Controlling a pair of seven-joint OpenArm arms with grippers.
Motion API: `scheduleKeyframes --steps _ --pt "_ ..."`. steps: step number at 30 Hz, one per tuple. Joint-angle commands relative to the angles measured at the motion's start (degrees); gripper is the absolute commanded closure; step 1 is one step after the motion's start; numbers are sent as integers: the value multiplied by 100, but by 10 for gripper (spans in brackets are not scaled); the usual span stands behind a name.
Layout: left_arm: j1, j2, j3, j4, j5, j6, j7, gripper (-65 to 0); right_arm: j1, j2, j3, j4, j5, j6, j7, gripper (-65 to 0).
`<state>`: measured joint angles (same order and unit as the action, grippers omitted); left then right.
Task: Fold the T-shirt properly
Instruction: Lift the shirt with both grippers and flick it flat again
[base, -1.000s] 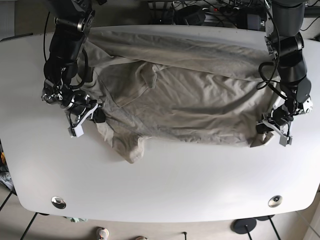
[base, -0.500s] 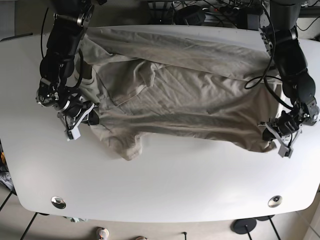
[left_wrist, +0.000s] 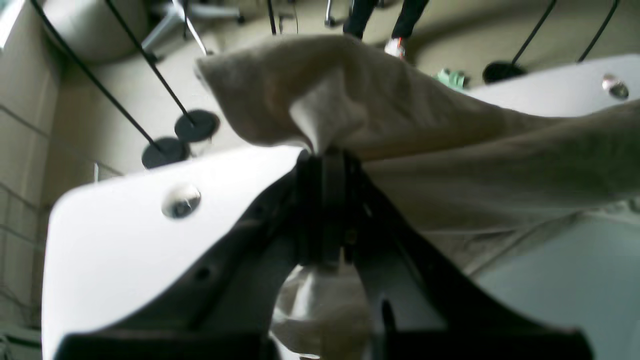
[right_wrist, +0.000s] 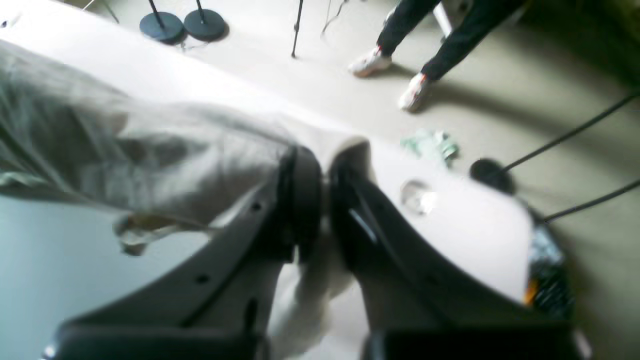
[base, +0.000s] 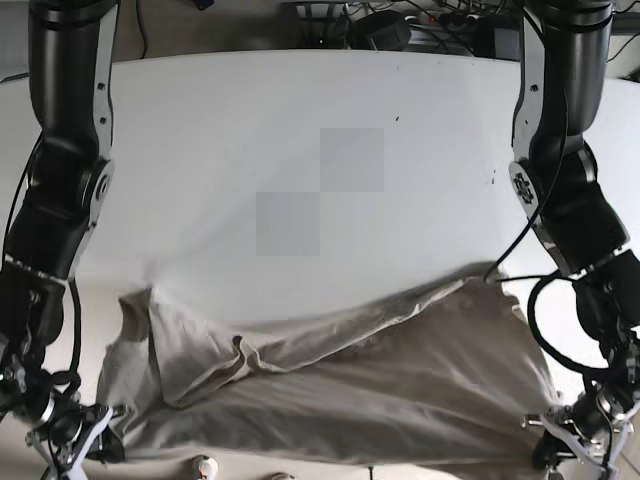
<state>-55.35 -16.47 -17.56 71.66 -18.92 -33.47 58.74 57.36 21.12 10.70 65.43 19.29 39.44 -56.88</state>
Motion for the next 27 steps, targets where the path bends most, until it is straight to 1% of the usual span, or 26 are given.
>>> scheduleKeyframes --steps 1,3,4,6,7,8,11,12,14,16,18,19,22,24,25,27 --pt "-526 -292 -24 74 -64 2 -147 0 589 169 -11 64 71 8 57 -22" --pt "-711 -362 -24 135 -73 2 -129 0 791 186 -11 99 71 8 -66 -22" --pt "-711 -485 -42 381 -73 2 -6 0 800 195 33 257 80 8 -277 -22" --pt "-658 -626 -50 628 -73 2 117 0 536 204 42 600 221 16 -391 -22" --pt "-359 -626 -59 768 -82 -50 135 0 114 248 148 908 440 -36 -400 -22" --pt "-95 -626 -130 953 -82 -94 135 0 -193 266 253 1145 581 -45 -488 -22" --pt "872 -626 -437 1533 -82 -112 144 0 -1284 239 737 1690 827 -54 -672 -22" --pt "1390 -599 -569 1735 -82 -112 144 0 -1837 204 948 1919 880 -54 -681 -22" --pt "2146 -599 -806 2025 -82 -112 144 0 -2567 37 1185 2262 880 -54 -681 -22" --pt "2937 -564 -1026 2245 -91 -121 144 0 -3288 -60 1414 2534 880 -19 -681 -22" --pt "3667 -371 -1246 2483 -91 -121 144 0 -3965 -148 1545 2754 880 8 -672 -22" --pt "4186 -265 -1439 2597 -91 -217 135 0 -4448 -218 1625 2868 880 16 -619 -22" --pt "4977 -1 -1765 2632 -64 -622 117 0 -5292 -341 1695 2921 880 16 -408 -22" --pt "5311 78 -1967 2641 -64 -653 117 0 -5670 -350 1704 2930 889 16 -408 -22" --pt "5425 86 -2064 2641 -73 -653 117 0 -5820 -350 1704 2930 968 16 -400 -22" --pt "5584 86 -2160 2650 -73 -653 117 0 -6092 -315 1704 2930 1293 -10 -400 -22"
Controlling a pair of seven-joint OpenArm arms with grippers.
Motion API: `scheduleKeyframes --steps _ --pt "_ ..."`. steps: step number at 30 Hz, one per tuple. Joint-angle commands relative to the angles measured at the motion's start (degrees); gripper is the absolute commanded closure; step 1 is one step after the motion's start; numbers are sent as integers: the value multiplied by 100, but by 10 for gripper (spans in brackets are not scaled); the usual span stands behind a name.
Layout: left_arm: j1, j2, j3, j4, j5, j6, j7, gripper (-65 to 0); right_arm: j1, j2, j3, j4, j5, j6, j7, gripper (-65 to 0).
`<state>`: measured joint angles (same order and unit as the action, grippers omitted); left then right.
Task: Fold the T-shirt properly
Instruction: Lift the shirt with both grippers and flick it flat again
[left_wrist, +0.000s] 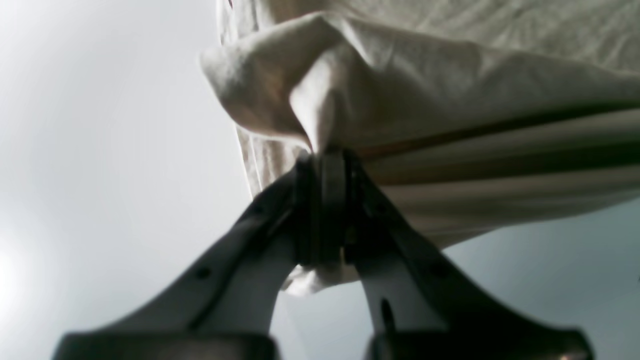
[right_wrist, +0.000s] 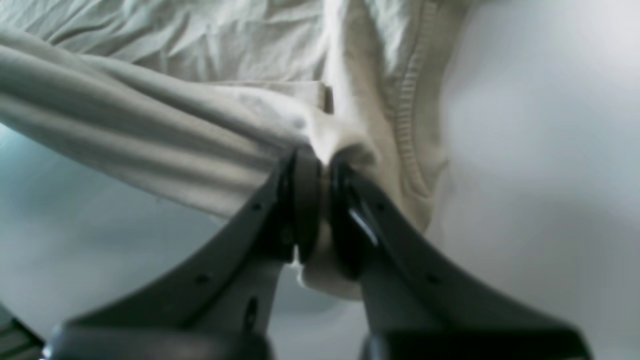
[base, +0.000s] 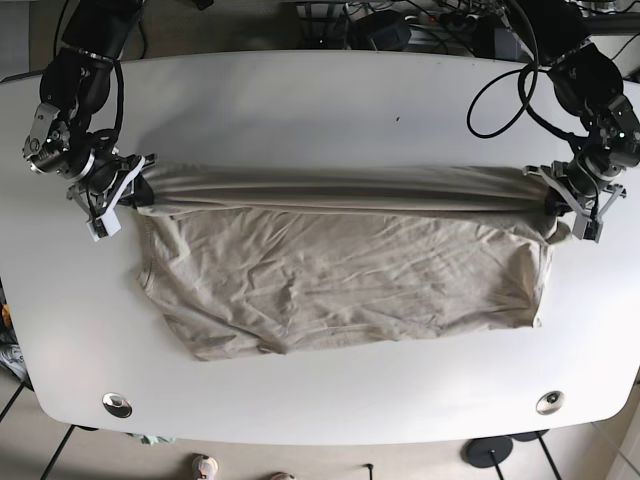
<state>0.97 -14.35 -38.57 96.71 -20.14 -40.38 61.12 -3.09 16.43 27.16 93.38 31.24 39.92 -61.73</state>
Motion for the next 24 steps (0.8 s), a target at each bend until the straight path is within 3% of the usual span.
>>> scheduleKeyframes --steps 1,5,16,21,22,24 --pt "13 -126 -69 189 49 38 -121 0 -187 164 58 161 247 -76 86 -22" --pt "206 -108 -183 523 49 38 -121 0 -513 173 260 714 440 -49 86 -22" --pt "-146 -38 -236 118 67 38 -139 0 322 164 172 372 432 -32 103 -24" --pt "-102 -73 -200 -752 76 38 -860 0 463 217 -505 -1009 432 -49 1123 -30" --pt "-119 -126 -192 -910 76 38 -860 0 481 217 -549 -1167 423 -58 1237 -51" --pt "-146 -328 -60 -1332 76 38 -860 -94 481 243 -575 -1431 423 -84 1457 -182"
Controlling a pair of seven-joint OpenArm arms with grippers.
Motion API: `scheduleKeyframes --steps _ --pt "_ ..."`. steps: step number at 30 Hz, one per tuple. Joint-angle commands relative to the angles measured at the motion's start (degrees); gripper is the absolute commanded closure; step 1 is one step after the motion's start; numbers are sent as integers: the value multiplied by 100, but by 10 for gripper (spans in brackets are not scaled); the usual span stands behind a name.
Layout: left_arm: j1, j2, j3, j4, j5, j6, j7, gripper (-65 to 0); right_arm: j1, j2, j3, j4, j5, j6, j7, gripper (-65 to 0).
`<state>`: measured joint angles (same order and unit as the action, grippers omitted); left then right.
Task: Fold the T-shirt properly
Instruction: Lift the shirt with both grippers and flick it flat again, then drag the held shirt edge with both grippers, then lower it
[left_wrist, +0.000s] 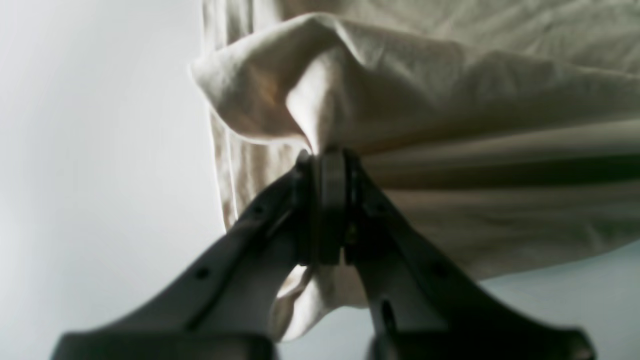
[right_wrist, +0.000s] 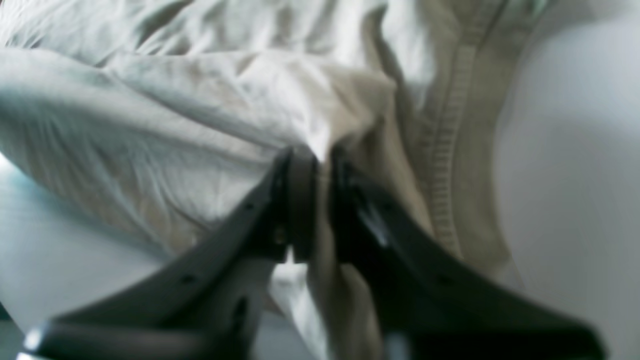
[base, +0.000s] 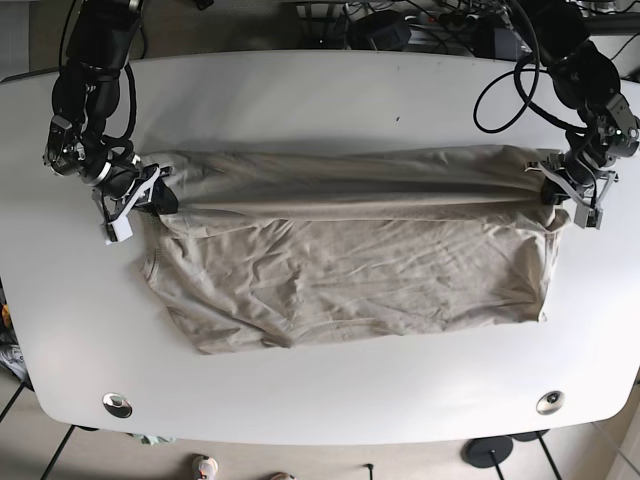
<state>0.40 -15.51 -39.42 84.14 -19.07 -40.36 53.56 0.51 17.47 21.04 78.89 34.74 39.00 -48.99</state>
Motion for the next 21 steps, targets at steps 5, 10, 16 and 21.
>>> scheduleKeyframes --steps 5,10,16,21 --pt "-98 -370 17 -260 -31 36 -112 -356 23 244 46 36 73 16 235 -595" --pt "-54 -537 17 311 -75 36 -112 -369 -460 253 283 1021 73 -10 200 -650" --pt "333 -511 -1 988 -49 36 -200 -367 -1163 226 635 1390 73 -379 209 -642" --pt "1001 -484 8 971 -31 36 -1114 -367 -1357 103 626 1056 73 -362 235 -564"
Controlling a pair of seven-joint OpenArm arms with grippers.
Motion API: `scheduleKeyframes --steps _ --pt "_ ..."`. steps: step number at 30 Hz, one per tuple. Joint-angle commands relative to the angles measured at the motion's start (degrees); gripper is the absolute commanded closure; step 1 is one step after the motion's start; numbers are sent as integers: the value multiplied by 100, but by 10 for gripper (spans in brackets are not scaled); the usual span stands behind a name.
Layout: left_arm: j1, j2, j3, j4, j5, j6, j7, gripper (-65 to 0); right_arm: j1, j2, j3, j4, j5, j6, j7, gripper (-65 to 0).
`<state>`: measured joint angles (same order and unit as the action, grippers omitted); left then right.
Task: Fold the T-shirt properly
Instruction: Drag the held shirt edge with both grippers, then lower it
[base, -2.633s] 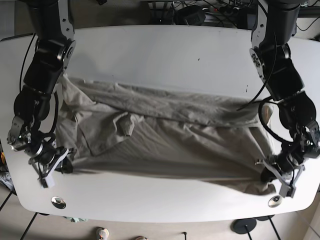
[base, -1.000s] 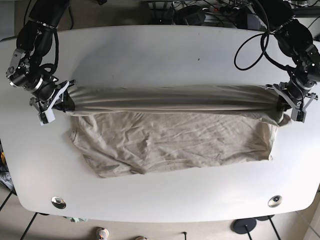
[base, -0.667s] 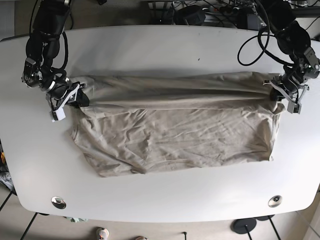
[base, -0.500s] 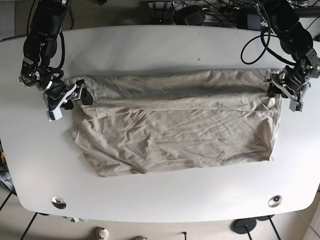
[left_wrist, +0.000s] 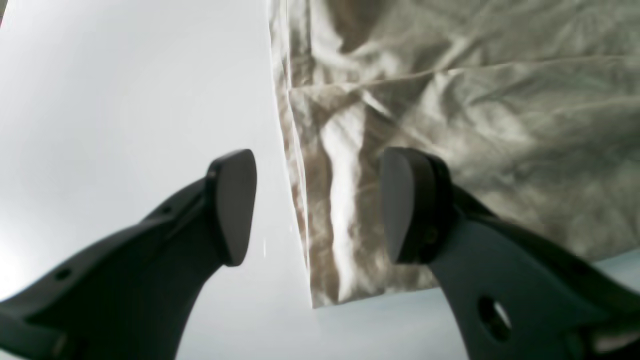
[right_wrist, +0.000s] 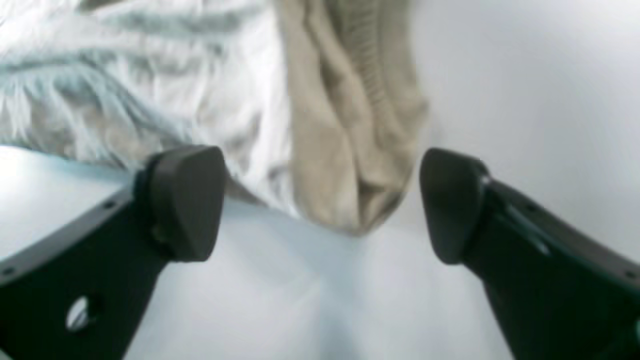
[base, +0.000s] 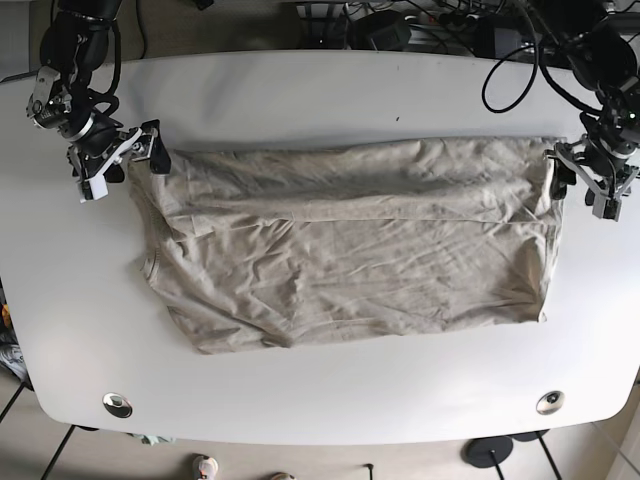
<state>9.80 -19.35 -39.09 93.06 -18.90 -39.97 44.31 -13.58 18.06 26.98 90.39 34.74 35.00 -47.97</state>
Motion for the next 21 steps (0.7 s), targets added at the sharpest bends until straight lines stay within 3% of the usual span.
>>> scheduleKeyframes --steps 1,5,11,21 --pt "114 -91 -25 0 -49 -3 -304 -367 97 44 31 -278 73 38 168 -563" --pt "97 -82 -51 -607 -49 -3 -647 -367 246 44 31 -692 73 47 370 -547" --pt "97 -82 -51 -1108 -49 150 -867 -367 299 44 23 -762 73 47 370 -298" --pt "97 -117 168 -1925 -49 133 -849 -361 299 44 23 -727 73 47 370 -128"
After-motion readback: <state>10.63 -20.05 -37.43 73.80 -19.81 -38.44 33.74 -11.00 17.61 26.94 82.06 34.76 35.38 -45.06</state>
